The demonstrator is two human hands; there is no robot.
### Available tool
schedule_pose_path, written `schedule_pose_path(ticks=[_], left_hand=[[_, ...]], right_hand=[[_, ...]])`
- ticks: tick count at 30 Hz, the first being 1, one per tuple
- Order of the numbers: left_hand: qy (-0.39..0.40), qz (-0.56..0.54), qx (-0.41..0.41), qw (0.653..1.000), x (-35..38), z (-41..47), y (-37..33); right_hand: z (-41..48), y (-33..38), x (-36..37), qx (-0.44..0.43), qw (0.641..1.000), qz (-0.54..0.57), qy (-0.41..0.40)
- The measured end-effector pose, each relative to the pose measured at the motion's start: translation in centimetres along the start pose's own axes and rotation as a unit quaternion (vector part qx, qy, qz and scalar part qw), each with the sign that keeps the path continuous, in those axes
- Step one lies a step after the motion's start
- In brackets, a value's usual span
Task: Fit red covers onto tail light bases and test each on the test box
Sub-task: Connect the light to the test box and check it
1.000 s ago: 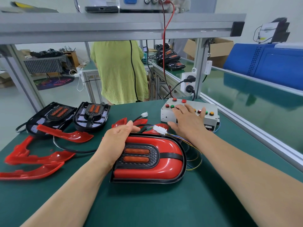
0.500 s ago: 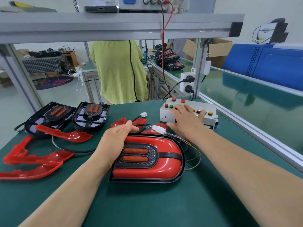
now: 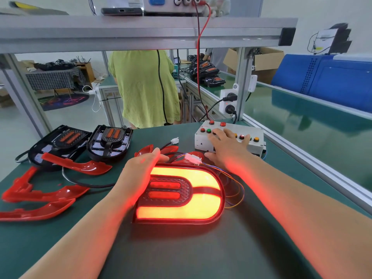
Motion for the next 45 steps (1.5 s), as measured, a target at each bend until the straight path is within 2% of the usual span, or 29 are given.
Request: schedule_pose_path(ticks=[10, 45], left_hand=[[-0.021, -0.006, -0.008, 1.000, -0.1, 0.0, 0.0], [-0.004, -0.071, -0.028, 0.997, 0.1, -0.2, 0.3]], right_hand=[[-0.2, 0.0, -0.4, -0.003, 1.000, 0.003, 0.011], [-0.7, 0.0, -1.2, -0.010, 1.000, 0.003, 0.023]])
Point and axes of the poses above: each hand's wrist, its own z-axis towards the middle knuckle, its own x-axis out of the palm, y = z × x, the point moved 5 cm from there along z, towards the middle knuckle, and after that the axes turned 15 degrees about -y, right-handed, at the moved point
